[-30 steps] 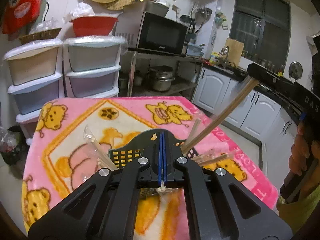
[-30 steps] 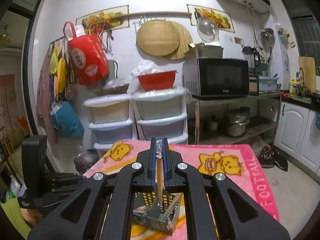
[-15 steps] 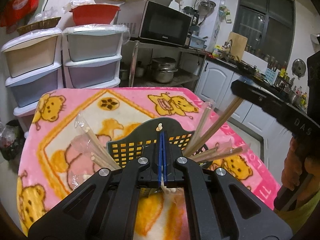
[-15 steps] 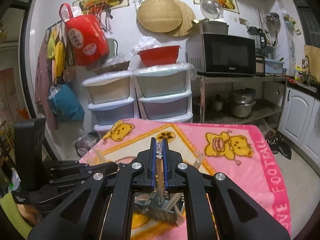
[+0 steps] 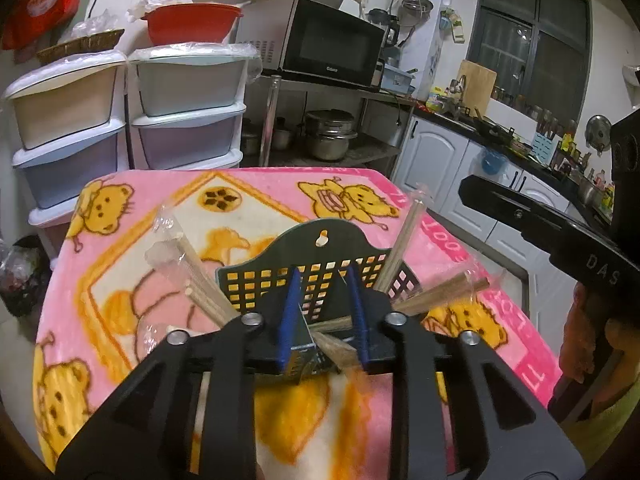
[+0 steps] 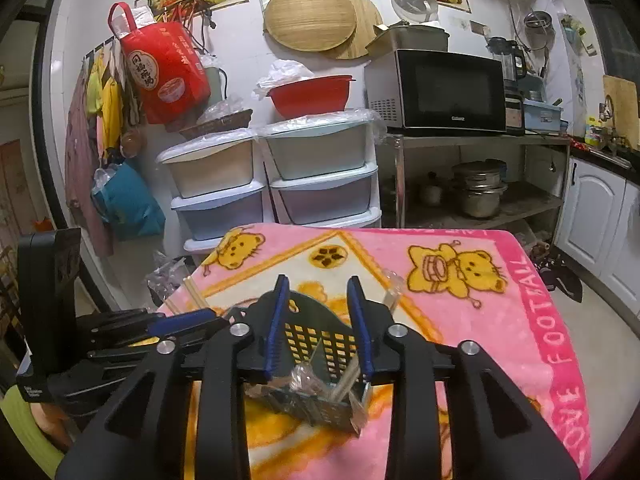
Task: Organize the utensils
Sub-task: 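Open the right tool to release the chopsticks and withdraw it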
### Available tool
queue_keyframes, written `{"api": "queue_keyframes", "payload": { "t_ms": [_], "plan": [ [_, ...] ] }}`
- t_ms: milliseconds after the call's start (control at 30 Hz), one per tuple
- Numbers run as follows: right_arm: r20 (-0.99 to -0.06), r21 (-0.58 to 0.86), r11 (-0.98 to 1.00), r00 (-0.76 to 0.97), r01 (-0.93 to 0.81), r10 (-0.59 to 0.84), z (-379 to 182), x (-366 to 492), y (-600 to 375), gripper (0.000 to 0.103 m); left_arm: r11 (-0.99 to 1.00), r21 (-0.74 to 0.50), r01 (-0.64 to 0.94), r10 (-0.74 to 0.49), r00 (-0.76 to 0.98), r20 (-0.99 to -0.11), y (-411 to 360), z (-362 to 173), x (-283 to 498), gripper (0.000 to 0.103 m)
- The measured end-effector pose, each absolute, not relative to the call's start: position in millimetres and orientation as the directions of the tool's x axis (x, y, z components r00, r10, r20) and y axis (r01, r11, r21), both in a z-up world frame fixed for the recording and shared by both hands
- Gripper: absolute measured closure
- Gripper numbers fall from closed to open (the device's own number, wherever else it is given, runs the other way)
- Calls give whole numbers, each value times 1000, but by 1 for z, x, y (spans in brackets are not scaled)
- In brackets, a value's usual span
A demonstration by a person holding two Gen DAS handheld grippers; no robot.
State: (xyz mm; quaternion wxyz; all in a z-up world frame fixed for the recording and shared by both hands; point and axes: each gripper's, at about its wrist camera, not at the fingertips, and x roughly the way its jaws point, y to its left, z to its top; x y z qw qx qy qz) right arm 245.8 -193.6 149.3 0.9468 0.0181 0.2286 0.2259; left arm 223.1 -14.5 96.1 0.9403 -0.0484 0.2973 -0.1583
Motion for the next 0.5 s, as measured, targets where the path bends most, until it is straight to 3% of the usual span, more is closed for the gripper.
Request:
{"api": "queue_keyframes", "payload": {
  "t_ms": [133, 200, 500],
  "plan": [
    [-427, 138, 899, 794, -416, 433, 148, 238, -200, 63, 946, -186, 265, -324, 774, -544, -12, 95, 216, 69],
    [-431, 133, 900, 794, -414, 429, 147, 234, -202, 60, 947, -185, 263, -322, 776, -543, -9, 95, 210, 68],
    [-440, 114, 902, 793, -417, 422, 142, 210, -208, 49, 948, -199, 250, -319, 785, -532, 0, 101, 193, 43]
  ]
}}
